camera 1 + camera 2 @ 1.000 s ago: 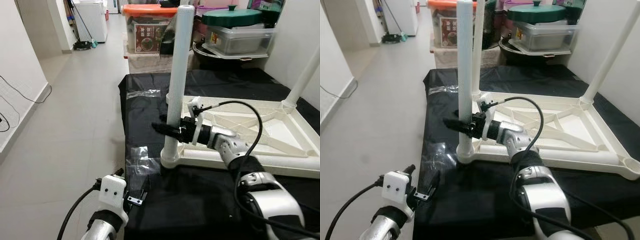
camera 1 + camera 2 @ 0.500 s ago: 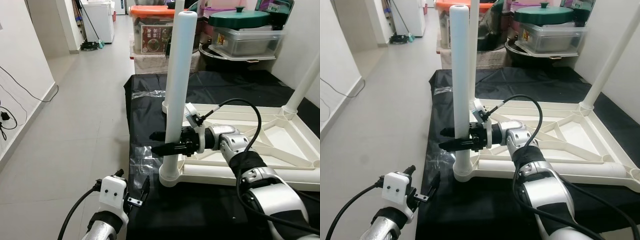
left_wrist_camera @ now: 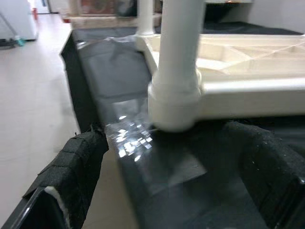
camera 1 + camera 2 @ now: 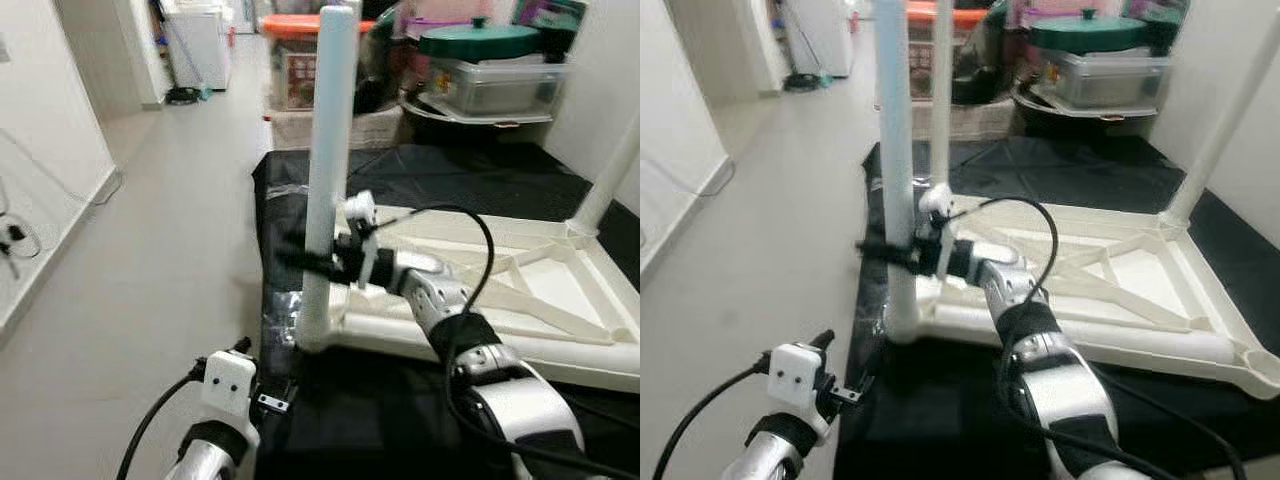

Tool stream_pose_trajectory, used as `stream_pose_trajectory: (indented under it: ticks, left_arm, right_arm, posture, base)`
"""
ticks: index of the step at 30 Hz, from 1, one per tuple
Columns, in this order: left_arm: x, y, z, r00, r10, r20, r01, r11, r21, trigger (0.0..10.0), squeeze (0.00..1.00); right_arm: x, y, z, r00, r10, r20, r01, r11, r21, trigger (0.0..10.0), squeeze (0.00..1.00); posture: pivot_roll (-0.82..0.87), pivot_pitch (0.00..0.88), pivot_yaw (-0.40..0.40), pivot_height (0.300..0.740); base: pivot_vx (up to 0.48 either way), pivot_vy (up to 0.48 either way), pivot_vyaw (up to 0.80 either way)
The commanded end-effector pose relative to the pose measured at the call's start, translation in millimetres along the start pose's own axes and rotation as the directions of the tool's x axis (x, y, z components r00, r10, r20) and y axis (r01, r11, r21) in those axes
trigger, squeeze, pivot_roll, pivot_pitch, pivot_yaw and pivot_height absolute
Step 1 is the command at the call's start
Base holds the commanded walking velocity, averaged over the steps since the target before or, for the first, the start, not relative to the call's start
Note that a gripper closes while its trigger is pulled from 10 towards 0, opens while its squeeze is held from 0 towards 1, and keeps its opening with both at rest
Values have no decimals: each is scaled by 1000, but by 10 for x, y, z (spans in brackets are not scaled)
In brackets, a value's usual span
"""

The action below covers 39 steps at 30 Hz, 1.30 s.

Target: Building children table

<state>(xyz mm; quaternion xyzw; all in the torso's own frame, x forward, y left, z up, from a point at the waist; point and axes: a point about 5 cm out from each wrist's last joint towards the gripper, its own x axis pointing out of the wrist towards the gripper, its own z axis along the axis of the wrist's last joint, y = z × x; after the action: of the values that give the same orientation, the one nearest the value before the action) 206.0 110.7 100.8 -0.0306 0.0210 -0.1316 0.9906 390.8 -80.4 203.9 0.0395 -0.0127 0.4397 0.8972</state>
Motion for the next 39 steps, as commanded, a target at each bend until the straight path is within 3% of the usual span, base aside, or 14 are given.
stream_pose_trajectory:
  ticks: [1,7,8,10,13,15,16,17,19,21,22,30,33,39]
  left_arm:
    - [-13,28,-50,1000,7,-20,-7,1000,-8,10000,0]
    - [-9,30,-51,1000,6,-22,-6,1000,-7,10000,0]
    - [-9,30,-51,1000,6,-22,-6,1000,-7,10000,0]
    - [-9,27,-45,1000,6,-21,-6,1000,-6,10000,0]
    - [-8,27,-43,1000,7,-20,-7,1000,-7,10000,0]
    - [-8,27,-43,1000,7,-20,-7,1000,-7,10000,0]
    - [-7,28,-44,1000,7,-20,-7,1000,-8,10000,0]
    - [-7,26,-44,1000,7,-21,-7,1000,-9,10000,0]
    - [-7,24,-45,1000,7,-21,-7,1000,-10,10000,0]
    - [-7,23,-45,1000,7,-21,-7,1000,-10,10000,0]
    - [-7,24,-45,1000,8,-21,-8,1000,-11,10000,0]
    - [-1,26,-42,1000,8,-21,-9,1000,-12,10000,0]
    - [-1,25,-42,1000,8,-21,-8,1000,-11,10000,0]
    - [5,27,-42,1000,8,-20,-8,1000,-10,10000,0]
  right_arm:
    - [-160,-316,27,921,-388,12,388,921,15,0,0]
    - [-508,-587,-99,562,-827,-30,827,561,19,0,0]
    - [-508,-587,-99,562,-827,-30,827,561,19,0,0]
    - [-552,-572,-181,448,-892,-56,894,445,58,0,0]
    - [-518,-522,-223,413,-909,-58,910,410,57,0,0]
    - [-487,-498,-232,416,-908,-56,909,414,52,0,0]
    - [-395,-434,-237,463,-885,-50,886,459,74,10000,0]
    - [-284,-353,-217,549,-835,-26,830,541,134,10000,1000]
    - [-163,-254,-164,646,-763,27,749,640,173,10000,1000]
    - [-138,-233,-140,666,-744,44,731,664,159,10000,1000]
    - [-89,-193,-124,719,-693,47,678,715,170,10000,0]
    - [-50,-165,6,904,-413,108,391,903,177,10000,0]
    - [-143,-152,73,992,-76,100,58,984,170,10000,0]
    - [-303,-58,101,949,310,53,-314,939,140,10000,0]
  posture:
    - [7,0,-11,740]
    - [7,0,-11,740]
    - [7,0,-11,740]
    - [13,0,-15,740]
    - [13,0,-15,740]
    - [13,0,-15,740]
    - [13,0,-15,740]
    - [8,0,-15,740]
    - [8,0,-15,740]
    - [8,0,-15,740]
    - [8,0,-15,740]
    - [6,0,-15,740]
    - [6,0,-15,740]
    - [11,0,-17,740]
  base:
    - [0,0,0]
    - [0,0,0]
    - [0,0,0]
    - [0,0,0]
    - [0,0,0]
    - [0,0,0]
    - [0,0,0]
    - [0,0,0]
    - [0,0,0]
    - [0,0,0]
    - [0,0,0]
    - [0,0,0]
    - [0,0,0]
    - [0,0,0]
